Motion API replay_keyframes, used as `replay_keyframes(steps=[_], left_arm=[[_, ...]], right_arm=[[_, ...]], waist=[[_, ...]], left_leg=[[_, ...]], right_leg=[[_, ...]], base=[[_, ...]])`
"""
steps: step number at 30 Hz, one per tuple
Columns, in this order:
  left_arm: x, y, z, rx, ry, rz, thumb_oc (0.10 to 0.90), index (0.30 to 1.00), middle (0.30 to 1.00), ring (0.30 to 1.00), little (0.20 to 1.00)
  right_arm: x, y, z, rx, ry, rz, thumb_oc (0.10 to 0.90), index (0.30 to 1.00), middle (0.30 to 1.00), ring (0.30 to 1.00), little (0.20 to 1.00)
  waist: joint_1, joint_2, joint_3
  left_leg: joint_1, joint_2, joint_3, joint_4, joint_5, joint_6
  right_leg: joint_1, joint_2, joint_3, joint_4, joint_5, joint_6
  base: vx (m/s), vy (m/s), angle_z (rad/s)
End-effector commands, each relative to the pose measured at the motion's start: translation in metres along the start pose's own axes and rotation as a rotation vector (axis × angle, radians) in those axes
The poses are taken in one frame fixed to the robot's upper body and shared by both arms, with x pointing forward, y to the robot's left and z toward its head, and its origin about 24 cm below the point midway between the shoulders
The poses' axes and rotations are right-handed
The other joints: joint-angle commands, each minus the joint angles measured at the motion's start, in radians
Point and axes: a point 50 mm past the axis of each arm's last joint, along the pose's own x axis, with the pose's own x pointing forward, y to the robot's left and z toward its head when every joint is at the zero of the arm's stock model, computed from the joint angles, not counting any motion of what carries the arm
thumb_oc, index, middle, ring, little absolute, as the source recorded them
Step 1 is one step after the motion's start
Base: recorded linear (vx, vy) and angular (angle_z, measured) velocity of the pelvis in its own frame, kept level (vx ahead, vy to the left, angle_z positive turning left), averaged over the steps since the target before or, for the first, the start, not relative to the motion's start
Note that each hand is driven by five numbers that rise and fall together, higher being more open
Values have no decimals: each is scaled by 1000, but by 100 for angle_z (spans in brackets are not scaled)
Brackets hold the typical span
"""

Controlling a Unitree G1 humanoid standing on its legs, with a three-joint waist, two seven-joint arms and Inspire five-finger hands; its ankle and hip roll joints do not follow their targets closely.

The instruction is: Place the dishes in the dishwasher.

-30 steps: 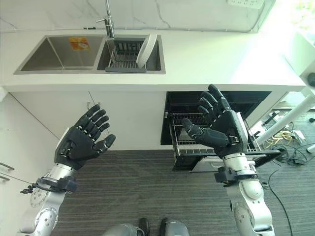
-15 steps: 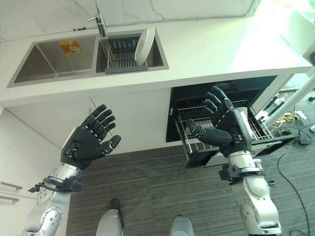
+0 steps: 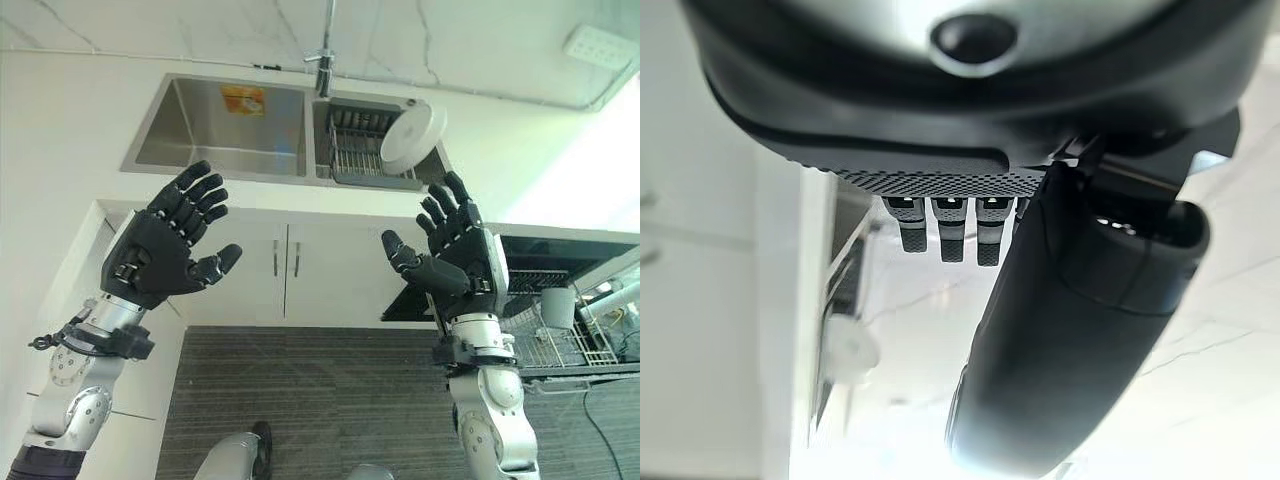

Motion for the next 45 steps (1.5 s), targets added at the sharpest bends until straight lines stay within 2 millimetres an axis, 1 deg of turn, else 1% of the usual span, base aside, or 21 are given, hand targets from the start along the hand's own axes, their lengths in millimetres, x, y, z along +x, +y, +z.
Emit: replay_keyframes(steps=[1,3,5,6,8,12,13,16,17,19,22,24,26,29,31,35,40,41,43,44,45], left_arm=[[15,-25,63,132,-347,-138,800,900,900,900,900],[16,-29,65,156,-352,-153,800,900,900,900,900],[16,-30,65,164,-343,-160,800,900,900,900,900],[15,-29,65,165,-337,-159,800,900,900,900,900],[12,-28,65,172,-329,-155,800,900,900,900,900],[12,-29,59,121,-300,-148,800,900,900,900,900],[12,-32,56,83,-298,-143,800,900,900,900,900],[11,-34,54,61,-297,-123,800,900,900,900,900],[11,-34,52,36,-292,-112,800,900,900,900,900],[9,-35,50,-4,-289,-108,800,900,900,900,900],[4,-35,45,-51,-289,-83,800,900,900,900,900],[2,-34,43,-74,-302,-66,800,900,900,900,900],[2,-33,43,-81,-315,-60,800,900,900,900,900],[1,-35,45,-59,-333,-70,800,900,900,900,900],[6,-38,44,-49,-337,-84,800,900,900,900,900],[12,-39,42,-29,-326,-87,800,900,900,900,900],[14,-37,45,-2,-327,-95,800,900,900,900,900],[14,-37,45,7,-326,-99,800,900,900,900,900],[13,-40,45,34,-331,-116,800,900,900,900,900],[12,-40,45,46,-333,-122,800,900,900,900,900],[13,-41,45,53,-333,-125,800,900,900,900,900]], right_arm=[[16,-1,50,-95,-229,99,800,900,900,900,900],[15,1,53,-90,-251,122,800,900,900,900,900],[13,5,56,-87,-263,158,800,900,900,900,900],[13,7,57,-86,-268,171,800,900,900,900,900],[13,7,59,-95,-279,179,800,900,900,900,900],[17,16,73,-125,-395,198,800,900,900,900,900],[20,20,75,-144,-389,217,800,900,900,900,900],[23,21,77,-167,-371,251,800,900,900,900,900],[23,20,79,-163,-363,265,800,900,900,900,900],[22,19,81,-136,-353,280,800,900,900,900,900],[19,20,80,-128,-348,297,800,900,900,900,900],[18,20,81,-122,-367,316,800,900,900,900,900],[18,19,79,-136,-367,298,800,900,900,900,900],[18,22,75,-110,-371,291,800,900,900,900,900],[21,26,73,-89,-385,283,800,900,900,900,900],[22,24,68,-57,-378,276,800,900,900,900,900],[22,23,69,-14,-398,271,800,900,900,900,900],[22,25,68,0,-403,276,800,900,900,900,900],[23,30,67,16,-411,304,800,900,900,900,900],[23,31,66,24,-413,317,800,900,900,900,900],[23,32,65,27,-414,321,800,900,900,900,900]], waist=[[-12,3,-45],[-20,-15,-42],[-28,-22,-39],[-29,-24,-38],[-28,-25,-40],[-19,-31,-56],[-21,-28,-67],[-32,-17,-85],[-36,-13,-93],[-38,-11,-97],[-44,-4,-107],[-51,4,-115],[-49,16,-111],[-44,32,-99],[-35,30,-90],[-38,23,-91],[-21,11,-77],[-15,12,-71],[1,32,-57],[6,36,-49],[7,33,-46]], left_leg=[[49,12,-80,-51,-72,-95],[55,10,-62,-51,-88,-96],[76,10,-50,-51,-107,-92],[86,10,-49,-51,-114,-88],[93,12,-48,-51,-124,-83],[110,47,-36,-51,-126,-96],[127,60,-31,-51,-127,-106],[151,78,-23,-51,-126,-126],[155,88,-14,-51,-113,-139],[158,93,-9,-51,-97,-148],[173,69,-8,-51,-100,-146],[178,54,24,-51,-107,-140],[146,18,19,-51,-109,-132],[85,1,3,-51,-90,-131],[73,-21,-29,-51,-85,-122],[92,-25,-15,-51,-114,-104],[122,-48,-35,-51,-139,-72],[127,-49,-41,-51,-139,-63],[127,-38,-63,-51,-121,-48],[128,-34,-69,-51,-117,-42],[126,-34,-72,-51,-114,-41]], right_leg=[[-10,115,-75,-114,-94,-43],[-87,88,-40,-114,-68,-21],[-157,72,-17,-114,-32,-2],[-172,69,-15,-114,-15,1],[-165,78,-10,-114,-32,0],[-141,103,-25,-114,-86,-11],[-134,116,-32,-114,-108,-25],[-126,143,-23,-114,-132,-52],[-114,154,-29,-114,-146,-66],[-100,165,-33,-114,-159,-83],[-82,181,-26,-114,-180,-104],[-77,181,-38,-114,-186,-108],[-78,190,-48,-114,-182,-98],[-76,208,-53,-114,-178,-87],[-72,211,-49,-114,-177,-84],[-56,190,-77,-114,-170,-70],[-37,166,-117,-114,-139,-48],[-19,173,-123,-114,-132,-50],[60,208,-150,-114,-69,-64],[59,209,-149,-61,-47,-66],[56,212,-141,-61,-43,-67]], base=[[93,-236,-28],[96,-224,-29],[217,-276,-8],[216,-236,2],[188,-267,4],[252,-424,12],[297,-351,-2],[237,-269,1],[207,-274,-2],[197,-281,-3],[169,-166,15],[110,-74,6],[70,-22,31],[42,41,41],[43,153,14],[41,208,2],[44,231,-1],[56,276,-4],[54,260,-7],[26,99,-10],[23,19,-15]])
